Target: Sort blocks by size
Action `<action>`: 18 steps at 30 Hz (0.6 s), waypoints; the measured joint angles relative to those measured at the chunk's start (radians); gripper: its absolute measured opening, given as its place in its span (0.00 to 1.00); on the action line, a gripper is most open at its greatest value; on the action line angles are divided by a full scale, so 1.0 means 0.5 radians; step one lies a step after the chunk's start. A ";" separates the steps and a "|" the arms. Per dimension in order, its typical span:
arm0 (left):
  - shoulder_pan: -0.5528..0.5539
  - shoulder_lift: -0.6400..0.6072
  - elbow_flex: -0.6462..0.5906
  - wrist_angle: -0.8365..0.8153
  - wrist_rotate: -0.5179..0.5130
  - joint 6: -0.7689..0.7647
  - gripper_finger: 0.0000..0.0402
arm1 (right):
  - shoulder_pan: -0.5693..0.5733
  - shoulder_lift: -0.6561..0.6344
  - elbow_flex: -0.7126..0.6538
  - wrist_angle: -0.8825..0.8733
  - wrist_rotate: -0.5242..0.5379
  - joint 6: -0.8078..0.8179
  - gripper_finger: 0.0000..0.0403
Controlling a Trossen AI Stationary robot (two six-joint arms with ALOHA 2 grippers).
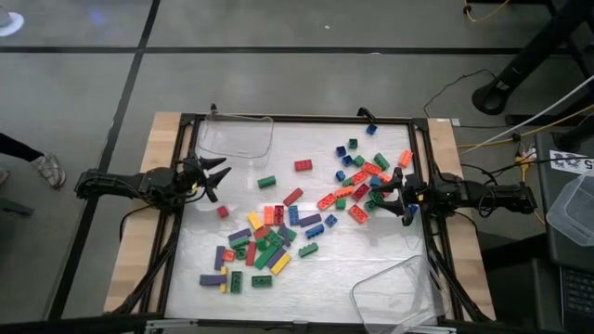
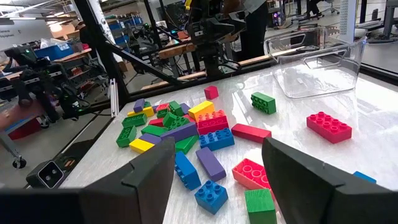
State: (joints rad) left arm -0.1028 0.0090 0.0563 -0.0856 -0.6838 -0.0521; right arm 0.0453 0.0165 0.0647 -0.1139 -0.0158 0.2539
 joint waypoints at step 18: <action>0.000 0.000 -0.010 0.133 0.000 -0.120 0.40 | 0.001 0.000 -0.001 0.003 0.049 0.000 0.60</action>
State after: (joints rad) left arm -0.1028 0.0090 0.0515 -0.0192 -0.6836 -0.1119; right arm 0.0456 0.0164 0.0643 -0.1123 0.0086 0.2539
